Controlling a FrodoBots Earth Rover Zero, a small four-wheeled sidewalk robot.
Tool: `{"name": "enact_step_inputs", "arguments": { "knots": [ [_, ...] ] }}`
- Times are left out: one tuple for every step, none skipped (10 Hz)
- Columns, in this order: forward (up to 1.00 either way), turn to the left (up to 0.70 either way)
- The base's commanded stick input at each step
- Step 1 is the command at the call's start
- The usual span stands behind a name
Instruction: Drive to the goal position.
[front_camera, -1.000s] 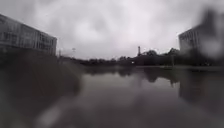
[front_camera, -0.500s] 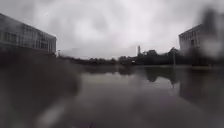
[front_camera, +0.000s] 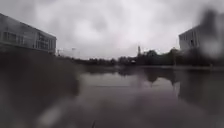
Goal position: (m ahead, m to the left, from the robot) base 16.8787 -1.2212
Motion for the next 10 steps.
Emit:
{"name": "enact_step_inputs", "arguments": {
  "knots": [
    [0.70, 0.00],
    [0.70, 0.00],
    [0.70, 0.00],
    [0.70, 0.00],
    [0.70, 0.00],
    [0.70, 0.00],
    [0.70, 0.00],
    [0.70, 0.00],
    [0.70, 0.00],
    [0.70, 0.00]
  ]
}}
